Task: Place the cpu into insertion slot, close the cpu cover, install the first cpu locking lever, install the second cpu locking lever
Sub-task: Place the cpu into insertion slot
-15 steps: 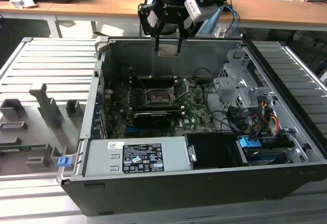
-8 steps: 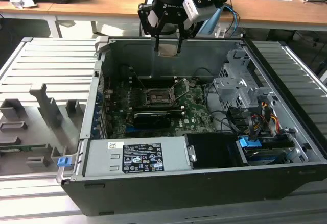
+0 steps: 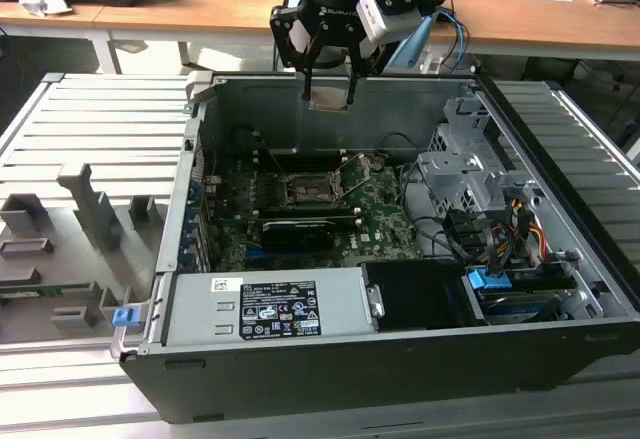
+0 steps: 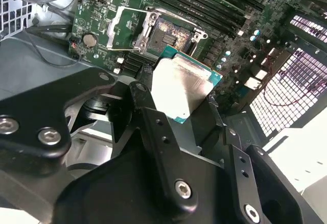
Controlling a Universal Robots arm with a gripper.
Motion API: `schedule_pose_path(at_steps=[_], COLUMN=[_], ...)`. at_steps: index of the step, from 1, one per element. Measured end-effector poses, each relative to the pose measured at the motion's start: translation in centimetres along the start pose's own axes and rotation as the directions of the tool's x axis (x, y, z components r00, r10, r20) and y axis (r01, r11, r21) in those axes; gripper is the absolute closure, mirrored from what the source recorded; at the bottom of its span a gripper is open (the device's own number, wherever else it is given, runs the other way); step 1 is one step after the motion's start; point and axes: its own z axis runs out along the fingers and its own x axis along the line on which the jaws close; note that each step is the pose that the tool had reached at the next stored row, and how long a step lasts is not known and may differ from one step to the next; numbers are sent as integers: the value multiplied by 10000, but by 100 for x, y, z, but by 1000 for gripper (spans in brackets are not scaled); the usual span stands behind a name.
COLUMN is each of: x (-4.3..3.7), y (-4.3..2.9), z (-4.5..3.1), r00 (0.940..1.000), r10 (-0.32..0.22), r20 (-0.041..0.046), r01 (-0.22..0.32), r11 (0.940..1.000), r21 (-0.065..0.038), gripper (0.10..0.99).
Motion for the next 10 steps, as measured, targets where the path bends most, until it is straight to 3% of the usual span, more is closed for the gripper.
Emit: schedule_pose_path(at_steps=[10], x=[0], y=[-1], z=[13], r00=[9999], r10=[109], r20=[10], r01=[-109], r11=[9999], r21=[-3], gripper=[545])
